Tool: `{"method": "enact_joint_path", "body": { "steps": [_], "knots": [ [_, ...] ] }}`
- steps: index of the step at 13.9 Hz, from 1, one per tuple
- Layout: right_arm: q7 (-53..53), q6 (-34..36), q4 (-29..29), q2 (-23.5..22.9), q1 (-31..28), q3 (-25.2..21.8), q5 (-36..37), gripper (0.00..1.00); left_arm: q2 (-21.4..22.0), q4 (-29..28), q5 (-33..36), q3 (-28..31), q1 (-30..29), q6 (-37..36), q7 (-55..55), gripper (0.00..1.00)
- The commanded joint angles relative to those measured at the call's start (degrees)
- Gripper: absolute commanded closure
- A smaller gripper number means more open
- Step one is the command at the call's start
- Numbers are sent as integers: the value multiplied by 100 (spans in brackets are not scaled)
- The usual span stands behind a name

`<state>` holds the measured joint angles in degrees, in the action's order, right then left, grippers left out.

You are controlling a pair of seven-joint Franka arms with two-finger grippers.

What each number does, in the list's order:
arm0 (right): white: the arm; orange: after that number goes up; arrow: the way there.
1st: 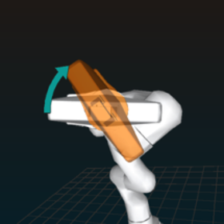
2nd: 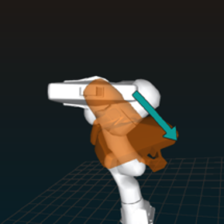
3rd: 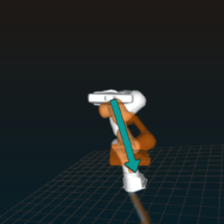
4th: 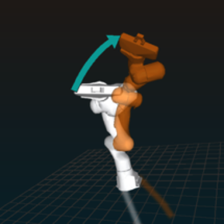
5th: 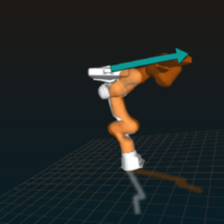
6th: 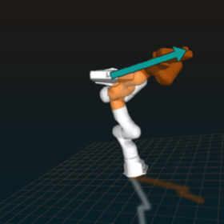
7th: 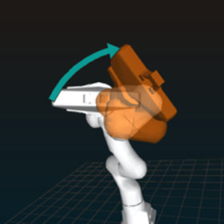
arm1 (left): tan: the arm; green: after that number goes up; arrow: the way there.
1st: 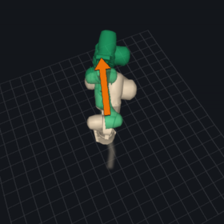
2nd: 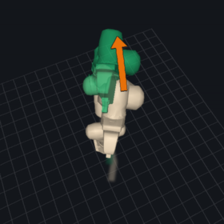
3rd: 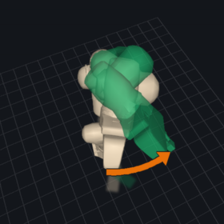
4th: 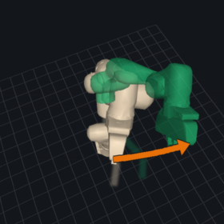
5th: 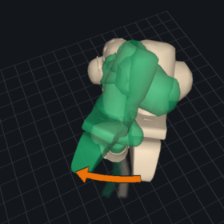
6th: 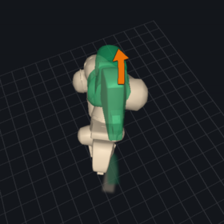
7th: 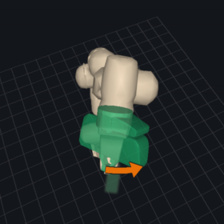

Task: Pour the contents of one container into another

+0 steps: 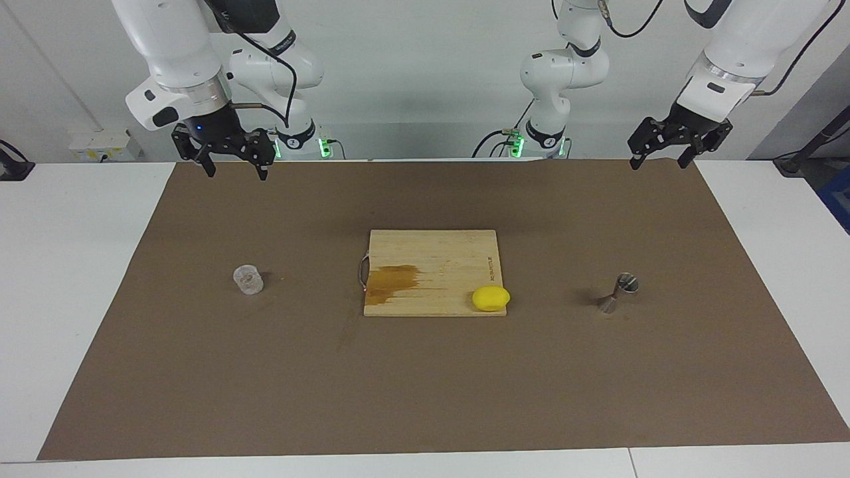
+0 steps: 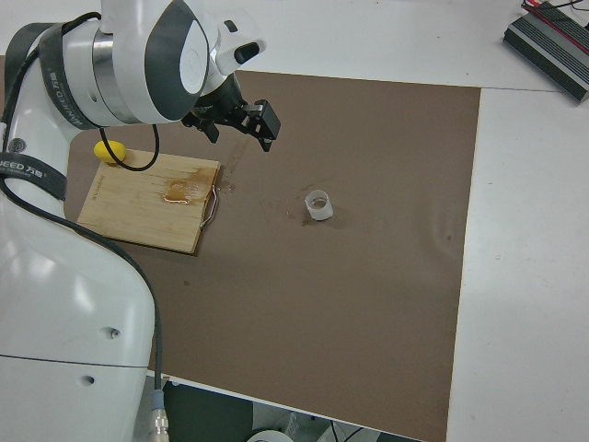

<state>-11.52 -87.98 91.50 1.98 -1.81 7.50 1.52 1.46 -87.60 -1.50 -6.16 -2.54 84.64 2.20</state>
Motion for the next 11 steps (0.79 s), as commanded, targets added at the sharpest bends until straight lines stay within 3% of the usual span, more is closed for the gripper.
{"method": "enact_joint_path", "body": {
  "steps": [1,11],
  "knots": [
    [-96,140,-157,4,293,-447,-30,0,65,-3,36,1,34,-70,-17,0],
    [-61,457,-124,13,357,-618,-82,0,117,-204,36,10,69,26,-114,0]
  ]
}}
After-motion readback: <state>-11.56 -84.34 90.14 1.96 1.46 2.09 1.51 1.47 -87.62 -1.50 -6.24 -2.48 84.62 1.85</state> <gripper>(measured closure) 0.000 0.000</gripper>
